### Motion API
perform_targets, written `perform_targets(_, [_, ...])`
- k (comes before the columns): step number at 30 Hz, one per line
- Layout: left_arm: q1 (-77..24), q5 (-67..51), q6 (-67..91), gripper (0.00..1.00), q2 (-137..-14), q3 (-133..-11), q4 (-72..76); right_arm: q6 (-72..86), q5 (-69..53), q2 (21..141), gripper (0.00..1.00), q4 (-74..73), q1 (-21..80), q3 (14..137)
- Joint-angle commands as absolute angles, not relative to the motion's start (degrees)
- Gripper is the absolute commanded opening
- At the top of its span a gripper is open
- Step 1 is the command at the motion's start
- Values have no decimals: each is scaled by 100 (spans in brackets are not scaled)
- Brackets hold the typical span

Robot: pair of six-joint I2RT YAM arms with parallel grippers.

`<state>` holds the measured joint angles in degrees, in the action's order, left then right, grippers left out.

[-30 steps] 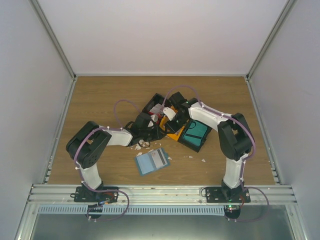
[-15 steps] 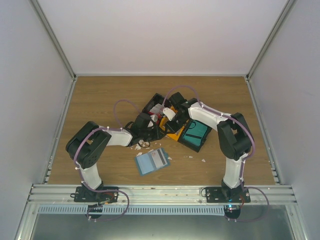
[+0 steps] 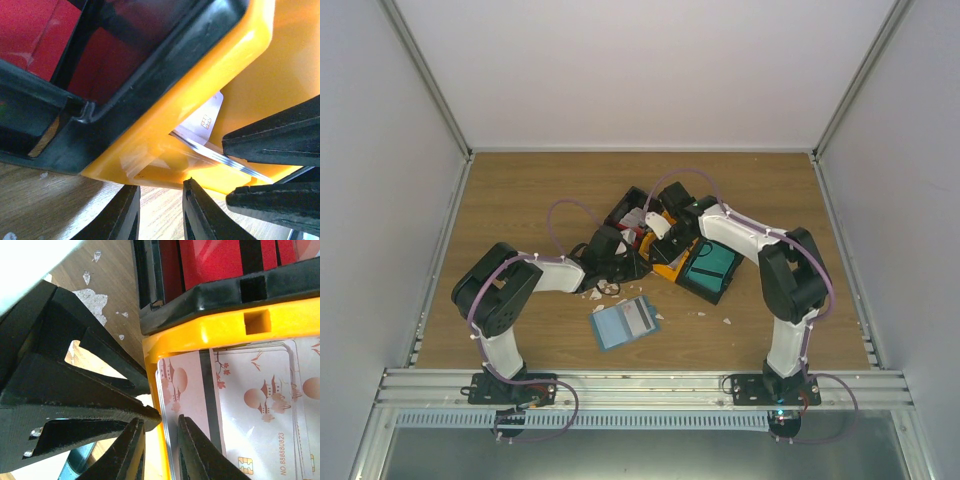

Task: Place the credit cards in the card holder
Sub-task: Pick up the credit card from the storage box.

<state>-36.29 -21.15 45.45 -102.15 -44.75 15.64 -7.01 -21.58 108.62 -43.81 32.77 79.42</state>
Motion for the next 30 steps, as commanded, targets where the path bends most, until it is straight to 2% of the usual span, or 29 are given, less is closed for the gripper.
perform_targets(1, [-3647, -1947, 4440, 27, -10145, -4456, 1654, -675, -2233, 10612, 20, -4314, 3296, 7842])
perform_targets(6, [-3647, -1945, 4449, 27, -10151, -4460, 1649, -645, -2135, 10600, 18, -4295, 3301, 7831])
perform_targets(11, [-3647, -1885, 4469, 26, -10124, -4428, 1635, -538, -1642, 10722, 39, -4176, 3303, 7903])
perform_targets(15, [-3639, -1779, 4530, 26, -10066, -4380, 1638, -514, -1558, 10985, 41, -4160, 3305, 7986])
perform_targets(19, [-3621, -1748, 4561, 24, -10073, -4381, 1636, -536, -1725, 11137, 39, -4144, 3339, 7989])
perform_targets(25, [-3604, -1766, 4553, 23, -10141, -4436, 1628, -582, -2038, 10963, 28, -4161, 3366, 7896])
perform_targets(30, [-3604, -1784, 4534, 23, -10193, -4471, 1618, -550, -2101, 10774, 22, -4163, 3371, 7831])
